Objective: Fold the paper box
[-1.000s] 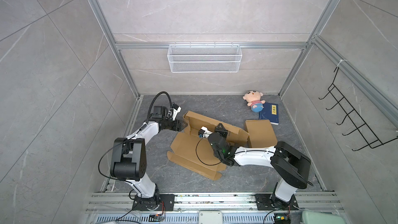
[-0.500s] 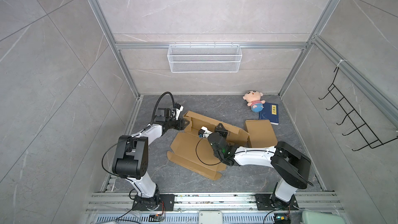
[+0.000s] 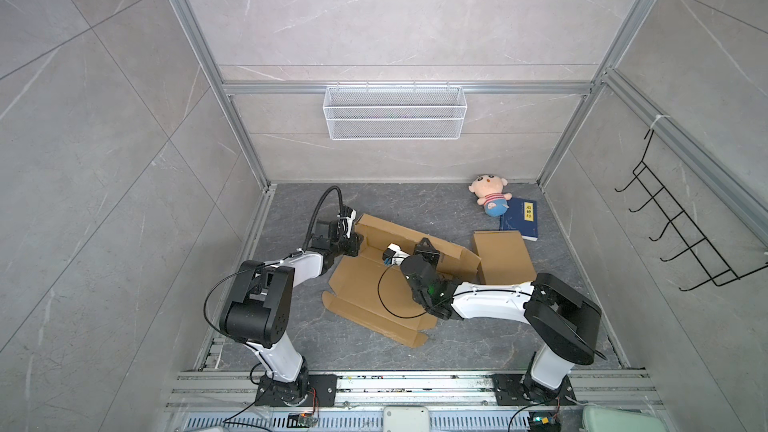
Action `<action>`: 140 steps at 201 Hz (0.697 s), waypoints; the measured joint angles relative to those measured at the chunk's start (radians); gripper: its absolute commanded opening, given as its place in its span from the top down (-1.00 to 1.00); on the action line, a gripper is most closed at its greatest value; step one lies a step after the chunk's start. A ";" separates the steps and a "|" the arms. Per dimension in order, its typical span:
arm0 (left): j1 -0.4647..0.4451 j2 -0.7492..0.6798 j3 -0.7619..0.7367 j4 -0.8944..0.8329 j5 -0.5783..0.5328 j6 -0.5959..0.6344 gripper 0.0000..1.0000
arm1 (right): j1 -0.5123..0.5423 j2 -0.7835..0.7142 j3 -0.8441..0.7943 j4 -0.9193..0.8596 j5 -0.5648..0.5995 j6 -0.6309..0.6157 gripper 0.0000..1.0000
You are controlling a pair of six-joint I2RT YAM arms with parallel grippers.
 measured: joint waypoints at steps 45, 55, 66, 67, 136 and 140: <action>-0.037 0.000 -0.006 0.030 -0.086 -0.023 0.88 | 0.000 0.000 0.012 -0.016 -0.011 0.008 1.00; -0.045 0.000 -0.012 0.044 -0.105 -0.026 0.92 | 0.000 0.000 0.012 -0.019 -0.014 0.010 1.00; -0.049 0.000 -0.018 0.055 -0.116 -0.032 0.98 | 0.000 0.000 0.012 -0.020 -0.014 0.010 1.00; -0.049 0.000 -0.018 0.056 -0.117 -0.032 0.99 | 0.000 0.000 0.012 -0.020 -0.014 0.010 1.00; -0.065 0.003 -0.040 0.108 -0.166 -0.055 0.96 | 0.000 -0.006 0.057 -0.116 -0.040 0.077 0.50; -0.065 0.002 -0.043 0.113 -0.169 -0.056 0.96 | 0.000 -0.012 0.064 -0.143 -0.053 0.091 0.43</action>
